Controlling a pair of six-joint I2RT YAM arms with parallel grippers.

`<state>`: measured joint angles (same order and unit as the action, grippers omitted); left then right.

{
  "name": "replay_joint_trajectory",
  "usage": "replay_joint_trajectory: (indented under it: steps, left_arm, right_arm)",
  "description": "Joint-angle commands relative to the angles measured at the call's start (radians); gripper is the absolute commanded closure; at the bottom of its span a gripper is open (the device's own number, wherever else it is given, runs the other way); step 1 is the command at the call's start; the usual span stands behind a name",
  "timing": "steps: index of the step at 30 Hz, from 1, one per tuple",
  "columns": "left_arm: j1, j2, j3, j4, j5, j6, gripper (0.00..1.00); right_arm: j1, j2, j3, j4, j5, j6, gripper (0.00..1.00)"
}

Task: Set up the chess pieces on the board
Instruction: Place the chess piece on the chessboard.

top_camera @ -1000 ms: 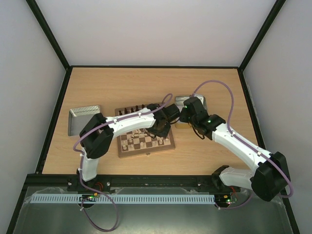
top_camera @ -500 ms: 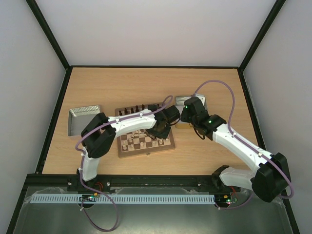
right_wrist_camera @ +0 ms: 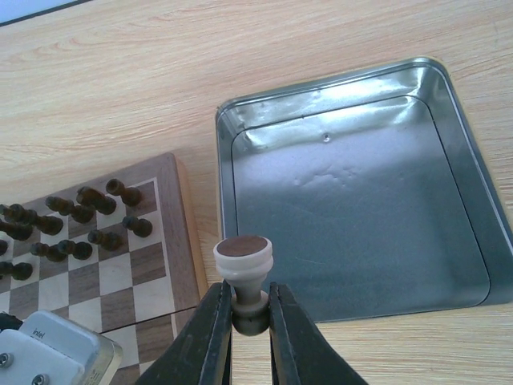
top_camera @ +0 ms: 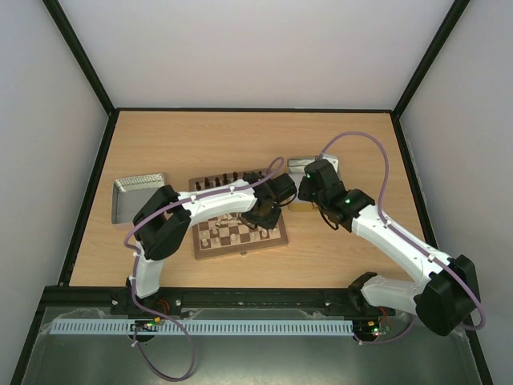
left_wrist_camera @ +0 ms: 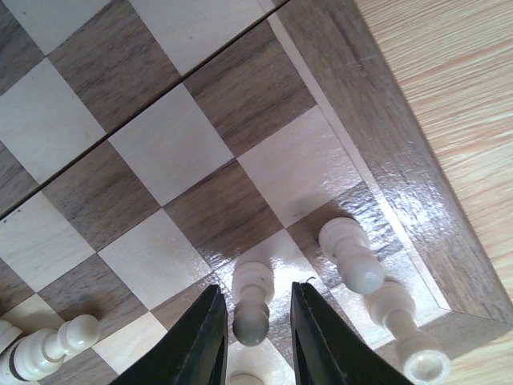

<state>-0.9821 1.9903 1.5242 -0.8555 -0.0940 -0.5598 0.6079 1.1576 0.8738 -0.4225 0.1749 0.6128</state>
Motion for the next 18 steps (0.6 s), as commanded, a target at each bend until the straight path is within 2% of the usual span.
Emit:
replay_joint_trajectory:
  steps: [1, 6, 9, 11, 14, 18]
  left_arm:
    - [0.014, -0.066, -0.007, 0.011, 0.035, 0.0, 0.75]
    - [0.037, -0.123, -0.033, 0.031, 0.051, -0.009, 0.73]
    - [0.073, -0.205, -0.063, 0.065, 0.053, -0.035, 0.72]
    - [0.105, -0.289, -0.1, 0.116, 0.065, -0.071, 0.71]
    - [0.17, -0.425, -0.201, 0.228, 0.128, -0.13, 0.64]
    - [0.29, -0.649, -0.407, 0.47, 0.338, -0.216, 0.51]
  right_arm:
    - [-0.007, -0.025, 0.033, -0.022, -0.011, -0.003, 0.88]
    - [-0.007, -0.036, 0.037, -0.017, -0.048, -0.01, 0.88]
    - [-0.007, -0.045, 0.035, 0.02, -0.143, -0.049, 0.88]
    - [-0.007, -0.047, 0.029, 0.064, -0.267, -0.091, 0.88]
    - [-0.007, -0.054, 0.005, 0.16, -0.491, -0.148, 0.89]
    - [-0.007, -0.055, -0.036, 0.326, -0.829, -0.196, 0.88]
